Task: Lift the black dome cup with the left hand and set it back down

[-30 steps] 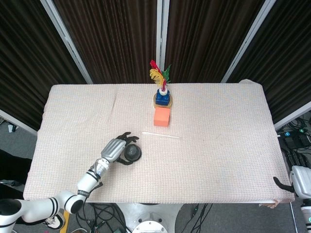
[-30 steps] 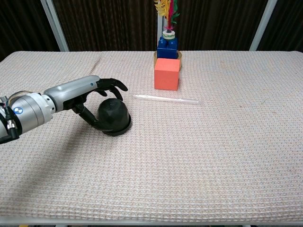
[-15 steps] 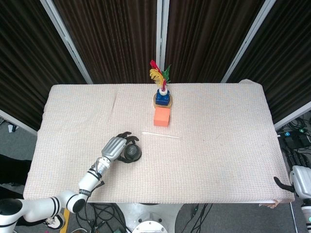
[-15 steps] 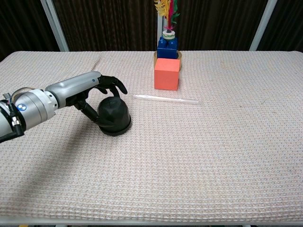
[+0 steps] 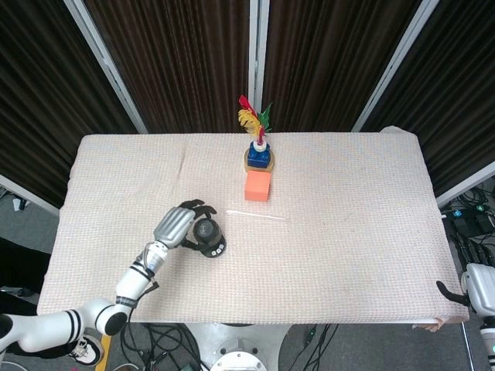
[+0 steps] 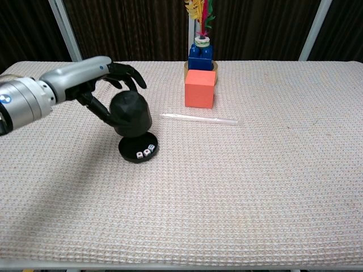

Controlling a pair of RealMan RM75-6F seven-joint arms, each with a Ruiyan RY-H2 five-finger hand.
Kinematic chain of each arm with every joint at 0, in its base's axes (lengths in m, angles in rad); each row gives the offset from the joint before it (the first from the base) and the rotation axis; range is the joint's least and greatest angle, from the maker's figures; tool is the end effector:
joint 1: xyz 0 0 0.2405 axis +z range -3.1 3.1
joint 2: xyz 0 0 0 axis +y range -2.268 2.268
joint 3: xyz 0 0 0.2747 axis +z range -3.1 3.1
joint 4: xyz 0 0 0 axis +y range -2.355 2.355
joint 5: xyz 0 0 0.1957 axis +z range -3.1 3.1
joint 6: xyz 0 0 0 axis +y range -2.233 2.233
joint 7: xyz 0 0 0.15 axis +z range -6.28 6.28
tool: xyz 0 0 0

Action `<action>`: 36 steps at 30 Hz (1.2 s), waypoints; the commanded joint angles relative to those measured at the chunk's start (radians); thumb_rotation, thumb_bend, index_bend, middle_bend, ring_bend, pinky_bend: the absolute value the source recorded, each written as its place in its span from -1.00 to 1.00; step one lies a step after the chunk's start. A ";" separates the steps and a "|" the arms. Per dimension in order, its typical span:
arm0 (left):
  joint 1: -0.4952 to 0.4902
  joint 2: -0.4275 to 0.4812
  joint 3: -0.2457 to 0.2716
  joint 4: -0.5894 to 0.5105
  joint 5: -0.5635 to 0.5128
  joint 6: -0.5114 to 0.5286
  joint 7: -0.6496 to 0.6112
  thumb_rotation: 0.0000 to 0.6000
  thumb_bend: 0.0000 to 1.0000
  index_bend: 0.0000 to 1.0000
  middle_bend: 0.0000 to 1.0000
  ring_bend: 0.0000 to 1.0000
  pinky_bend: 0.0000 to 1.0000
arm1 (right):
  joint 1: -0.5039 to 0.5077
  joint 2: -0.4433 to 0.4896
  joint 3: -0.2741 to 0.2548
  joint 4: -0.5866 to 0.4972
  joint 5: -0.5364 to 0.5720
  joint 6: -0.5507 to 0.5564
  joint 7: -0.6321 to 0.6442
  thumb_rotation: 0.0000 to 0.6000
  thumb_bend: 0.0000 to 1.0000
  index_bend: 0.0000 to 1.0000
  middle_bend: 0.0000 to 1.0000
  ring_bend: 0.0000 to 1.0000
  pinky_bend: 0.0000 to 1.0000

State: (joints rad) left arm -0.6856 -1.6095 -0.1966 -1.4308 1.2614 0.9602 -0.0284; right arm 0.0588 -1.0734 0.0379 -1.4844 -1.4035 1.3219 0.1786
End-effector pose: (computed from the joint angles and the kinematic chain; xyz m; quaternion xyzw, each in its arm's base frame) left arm -0.1576 0.3463 -0.0185 -0.6812 -0.4768 -0.4524 0.3226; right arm -0.3776 -0.1744 0.1957 0.5686 -0.4679 0.3187 0.5967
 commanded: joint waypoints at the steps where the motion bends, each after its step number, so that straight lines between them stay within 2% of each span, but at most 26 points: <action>1: 0.007 0.025 -0.019 0.000 -0.028 0.022 0.034 1.00 -0.59 -0.38 -0.07 -0.63 -0.59 | 0.000 0.000 0.000 0.000 -0.002 0.001 0.000 1.00 -0.67 -1.00 -1.00 -1.00 -1.00; 3: 0.010 0.027 -0.020 0.024 -0.043 0.029 0.062 1.00 -0.58 -0.37 -0.12 -0.63 -0.59 | 0.000 0.001 0.000 -0.002 -0.003 0.003 -0.001 1.00 -0.67 -1.00 -1.00 -1.00 -1.00; 8: 0.012 0.036 -0.012 0.048 -0.093 -0.015 0.064 1.00 -0.59 -0.41 -0.41 -0.76 -0.60 | 0.000 0.003 0.000 -0.010 -0.006 0.006 -0.007 1.00 -0.67 -1.00 -1.00 -1.00 -1.00; 12: 0.016 0.030 -0.003 0.082 -0.094 -0.025 0.042 1.00 -0.64 -0.61 -0.78 -0.91 -0.65 | 0.000 0.009 0.000 -0.022 -0.010 0.010 -0.013 1.00 -0.67 -1.00 -1.00 -1.00 -1.00; 14: 0.019 0.026 -0.006 0.092 -0.091 -0.018 0.029 1.00 -0.65 -0.67 -0.85 -0.93 -0.66 | -0.001 0.011 0.000 -0.027 -0.011 0.015 -0.016 1.00 -0.67 -1.00 -1.00 -1.00 -1.00; 22: 0.047 0.070 -0.013 0.057 -0.059 0.049 0.012 1.00 -0.64 -0.68 -0.85 -0.93 -0.67 | -0.002 0.016 0.000 -0.043 -0.015 0.022 -0.028 1.00 -0.67 -1.00 -1.00 -1.00 -1.00; 29: 0.131 0.123 -0.009 0.002 -0.025 0.233 0.082 1.00 -0.70 -0.68 -0.81 -0.95 -0.70 | -0.004 0.015 -0.002 -0.039 -0.019 0.025 -0.020 1.00 -0.67 -1.00 -1.00 -1.00 -1.00; 36: 0.252 0.189 0.045 -0.023 0.052 0.419 0.114 1.00 -0.82 -0.68 -0.81 -1.00 -0.74 | -0.012 0.021 -0.004 -0.045 -0.036 0.051 -0.012 1.00 -0.67 -1.00 -1.00 -1.00 -1.00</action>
State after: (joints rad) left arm -0.4815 -1.4467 -0.1794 -1.4464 1.2737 1.3177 0.0679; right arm 0.0475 -1.0537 0.0349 -1.5276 -1.4380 1.3716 0.1663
